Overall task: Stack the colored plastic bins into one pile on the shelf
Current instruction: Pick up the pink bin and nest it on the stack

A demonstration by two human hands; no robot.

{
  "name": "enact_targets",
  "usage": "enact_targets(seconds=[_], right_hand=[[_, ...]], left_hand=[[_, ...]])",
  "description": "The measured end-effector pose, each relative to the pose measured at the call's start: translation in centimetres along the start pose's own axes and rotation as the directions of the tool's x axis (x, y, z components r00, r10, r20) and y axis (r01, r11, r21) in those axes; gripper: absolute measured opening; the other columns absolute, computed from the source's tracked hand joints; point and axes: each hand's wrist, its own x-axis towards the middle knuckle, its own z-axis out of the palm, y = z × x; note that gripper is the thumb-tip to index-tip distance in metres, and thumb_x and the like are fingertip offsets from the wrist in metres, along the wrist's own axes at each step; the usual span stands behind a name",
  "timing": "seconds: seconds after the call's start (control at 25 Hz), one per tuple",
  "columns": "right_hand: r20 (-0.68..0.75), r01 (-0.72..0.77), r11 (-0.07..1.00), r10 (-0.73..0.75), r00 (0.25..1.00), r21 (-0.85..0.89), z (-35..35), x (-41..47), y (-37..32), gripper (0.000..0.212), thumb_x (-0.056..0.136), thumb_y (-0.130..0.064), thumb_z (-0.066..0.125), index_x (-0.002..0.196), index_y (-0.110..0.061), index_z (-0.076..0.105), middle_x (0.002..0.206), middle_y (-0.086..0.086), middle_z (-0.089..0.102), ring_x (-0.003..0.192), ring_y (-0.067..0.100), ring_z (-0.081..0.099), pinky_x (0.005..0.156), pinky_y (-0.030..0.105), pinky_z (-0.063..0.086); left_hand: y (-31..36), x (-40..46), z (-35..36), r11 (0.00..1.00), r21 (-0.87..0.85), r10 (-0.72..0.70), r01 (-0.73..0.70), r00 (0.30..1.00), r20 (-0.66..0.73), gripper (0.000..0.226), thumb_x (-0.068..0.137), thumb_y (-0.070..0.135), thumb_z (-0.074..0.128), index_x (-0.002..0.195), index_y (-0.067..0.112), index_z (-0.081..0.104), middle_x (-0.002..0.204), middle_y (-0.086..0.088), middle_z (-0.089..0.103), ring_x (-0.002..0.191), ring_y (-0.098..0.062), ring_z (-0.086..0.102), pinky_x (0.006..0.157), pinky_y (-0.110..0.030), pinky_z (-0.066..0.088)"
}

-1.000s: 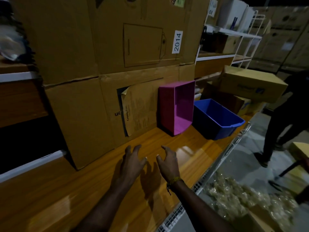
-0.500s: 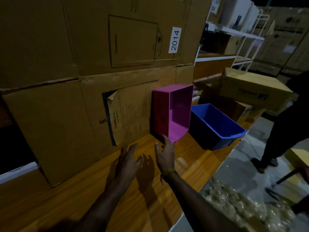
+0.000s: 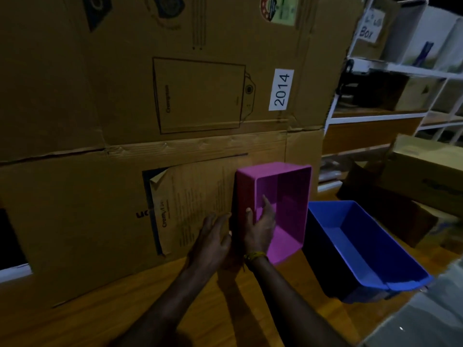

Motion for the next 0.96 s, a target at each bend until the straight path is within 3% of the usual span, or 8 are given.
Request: enact_targets(seconds=[0.08,0.4,0.56,0.72,0.96], right_hand=[[0.003,0.029,0.999,-0.029,1.000,0.031,1.0,1.1,0.7,0.049,0.096,-0.032,0.055,0.142,-0.027,0.042,0.140,0.005,0.051,0.127,0.026,0.046,0.104,0.049,0.039],[-0.088,0.060,0.993,-0.051,0.995,0.101,1.3,2.4,1.8,0.029,0.093,-0.020,0.053,0.121,-0.022,0.060,0.118,0.005,0.065,0.109,0.030,0.060,0.089,0.048,0.048],[-0.151,0.024,0.985,0.002,0.988,0.169,-0.7,-0.1,1.5,0.027,0.093,-0.017,0.049,0.118,-0.021,0.060,0.117,0.005,0.066,0.109,0.028,0.061,0.089,0.047,0.049],[-0.194,0.061,0.969,-0.014,0.981,0.238,-3.4,-4.4,1.4,0.025,0.090,-0.023,0.044,0.111,-0.022,0.059,0.109,0.002,0.065,0.102,0.024,0.060,0.085,0.049,0.050],[-0.184,0.187,0.959,-0.149,0.972,0.214,-6.6,-12.3,1.1,0.023,0.094,-0.031,0.038,0.105,-0.023,0.056,0.100,-0.001,0.059,0.096,0.022,0.054,0.084,0.048,0.045]], left_hand=[[0.6,0.2,-0.2,1.000,0.011,-0.017,0.017,1.000,-0.025,0.046,0.099,0.025,0.052,0.144,0.033,0.041,0.157,0.003,0.026,0.143,-0.017,0.031,0.098,-0.018,0.031],[0.7,-0.5,-1.8,0.995,0.096,0.027,-0.020,0.997,-0.074,0.042,0.099,0.023,0.053,0.140,0.030,0.048,0.151,0.004,0.036,0.136,-0.008,0.034,0.097,-0.018,0.032],[1.6,-0.7,-2.1,0.999,0.008,0.052,-0.052,0.991,-0.126,0.039,0.098,0.026,0.056,0.137,0.028,0.052,0.147,0.002,0.042,0.128,-0.002,0.036,0.095,-0.016,0.032],[2.6,-1.9,-3.3,0.985,-0.053,0.153,-0.163,0.975,-0.159,0.037,0.099,0.029,0.055,0.135,0.022,0.055,0.142,-0.002,0.048,0.124,0.004,0.035,0.091,0.005,0.022],[4.0,-5.1,-7.4,0.970,-0.149,0.157,-0.190,0.966,-0.206,0.036,0.098,0.026,0.057,0.133,0.022,0.057,0.139,0.003,0.044,0.120,-0.003,0.042,0.078,0.000,0.034]])
